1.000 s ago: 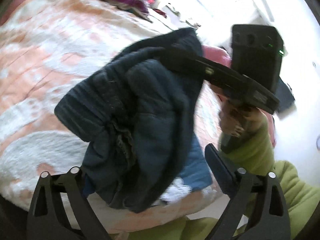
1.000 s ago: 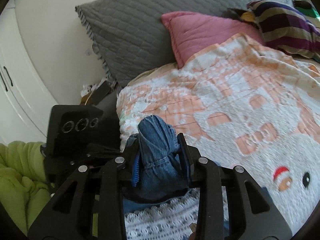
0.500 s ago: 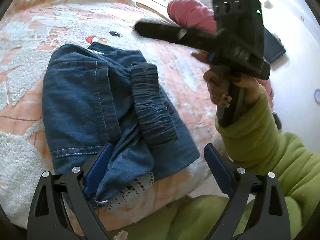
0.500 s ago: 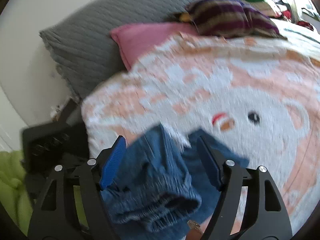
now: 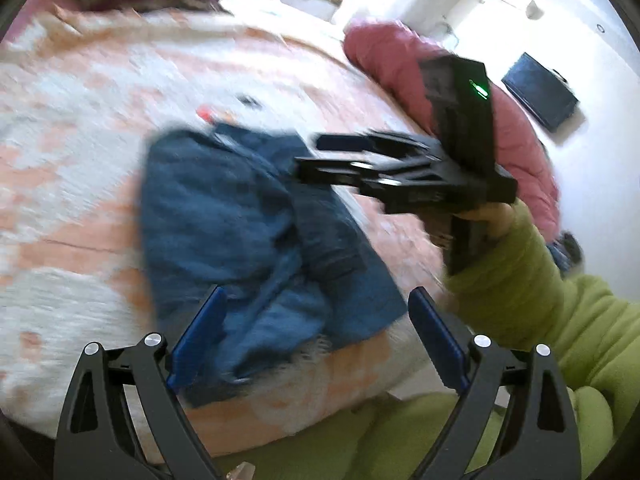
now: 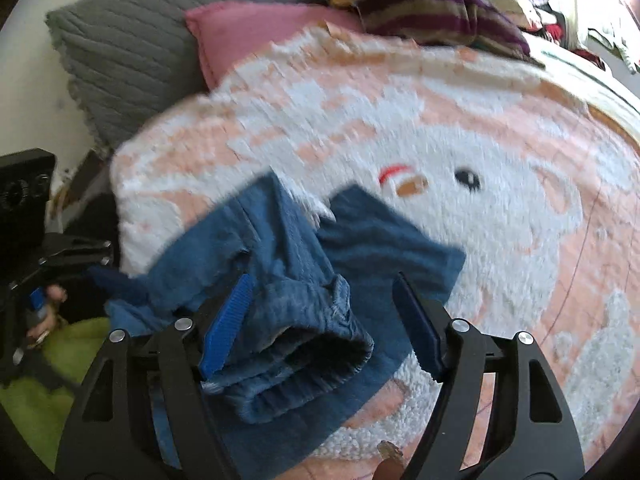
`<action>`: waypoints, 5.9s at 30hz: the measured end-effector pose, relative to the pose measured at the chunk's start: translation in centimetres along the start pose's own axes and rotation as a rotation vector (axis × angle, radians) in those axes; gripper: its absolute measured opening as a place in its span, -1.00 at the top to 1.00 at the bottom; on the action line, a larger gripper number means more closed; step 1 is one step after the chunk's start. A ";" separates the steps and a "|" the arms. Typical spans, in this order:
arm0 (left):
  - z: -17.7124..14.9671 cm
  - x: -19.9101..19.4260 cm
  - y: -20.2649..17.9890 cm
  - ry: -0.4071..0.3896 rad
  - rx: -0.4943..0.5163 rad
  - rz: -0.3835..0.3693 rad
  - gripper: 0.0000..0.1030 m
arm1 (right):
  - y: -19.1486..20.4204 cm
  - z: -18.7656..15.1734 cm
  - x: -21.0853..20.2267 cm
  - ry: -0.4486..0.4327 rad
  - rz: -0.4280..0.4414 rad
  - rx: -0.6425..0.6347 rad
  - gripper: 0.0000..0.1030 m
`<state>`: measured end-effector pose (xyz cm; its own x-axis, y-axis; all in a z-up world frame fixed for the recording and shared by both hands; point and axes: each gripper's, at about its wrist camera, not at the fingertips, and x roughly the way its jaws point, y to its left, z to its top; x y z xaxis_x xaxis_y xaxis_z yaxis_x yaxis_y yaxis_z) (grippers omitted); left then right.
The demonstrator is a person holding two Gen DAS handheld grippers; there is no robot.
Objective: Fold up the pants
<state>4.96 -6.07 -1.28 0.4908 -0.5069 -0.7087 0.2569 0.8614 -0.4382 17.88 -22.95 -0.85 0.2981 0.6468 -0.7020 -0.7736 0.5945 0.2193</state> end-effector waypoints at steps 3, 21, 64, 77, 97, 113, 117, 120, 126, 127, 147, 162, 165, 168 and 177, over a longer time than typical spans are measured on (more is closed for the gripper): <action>0.7 -2.0 1.0 -0.049 -0.011 0.101 -0.51 | 0.3 1.6 0.0 -0.006 0.025 -0.027 -0.18; -2.2 1.7 -0.8 0.122 0.166 0.188 0.40 | 4.0 1.9 6.6 0.204 -0.122 -0.272 0.93; 0.1 -4.4 4.1 -0.012 -0.087 0.190 -0.05 | 11.8 -4.2 -6.0 -0.047 0.004 -0.383 -0.12; 4.1 2.2 5.5 0.106 -0.083 0.233 -0.06 | 17.2 -4.7 1.6 0.078 0.012 -0.603 0.58; 2.8 0.3 3.3 -0.022 -0.018 0.266 -0.20 | 15.7 -6.0 -2.7 0.059 0.155 -0.458 0.33; 2.9 -2.3 1.4 -0.089 0.009 0.277 -0.55 | 9.2 -2.3 -10.0 -0.241 -0.067 -0.152 -0.52; 2.9 -2.3 1.6 -0.092 0.006 0.280 -0.59 | 7.5 -2.3 -9.6 -0.235 -0.118 -0.099 -0.59; 2.8 -2.2 1.9 -0.088 -0.002 0.282 -0.59 | 5.9 -2.4 -8.9 -0.221 -0.137 -0.030 -0.60; 2.6 -1.6 2.5 -0.071 -0.023 0.285 -0.59 | 3.4 -3.0 -7.2 -0.164 -0.172 0.070 -0.60; 2.5 -1.5 2.7 -0.067 -0.027 0.283 -0.59 | 3.0 -3.2 -6.7 -0.149 -0.175 0.083 -0.60; 1.5 1.9 5.2 0.021 -0.102 0.256 -0.59 | -1.0 -5.4 -1.0 0.026 -0.116 0.291 -0.30; 2.1 4.7 5.5 0.050 -0.119 0.202 -0.17 | -1.4 -5.4 2.5 0.049 -0.030 0.318 0.03; 2.3 4.7 5.1 0.045 -0.115 0.189 0.11 | 0.0 -5.0 2.2 0.025 -0.032 0.255 0.59; 2.7 4.2 4.5 0.023 -0.100 0.195 0.27 | 2.2 -4.1 1.1 -0.023 -0.139 0.134 0.75; 6.1 2.5 3.9 -0.066 -0.072 0.215 0.35 | 2.2 0.3 0.3 -0.103 -0.171 0.040 0.83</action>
<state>12.29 -3.79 -1.39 0.5818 -0.3067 -0.7533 0.0813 0.9435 -0.3213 16.44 -21.25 -0.38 0.4799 0.5792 -0.6589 -0.6849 0.7167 0.1311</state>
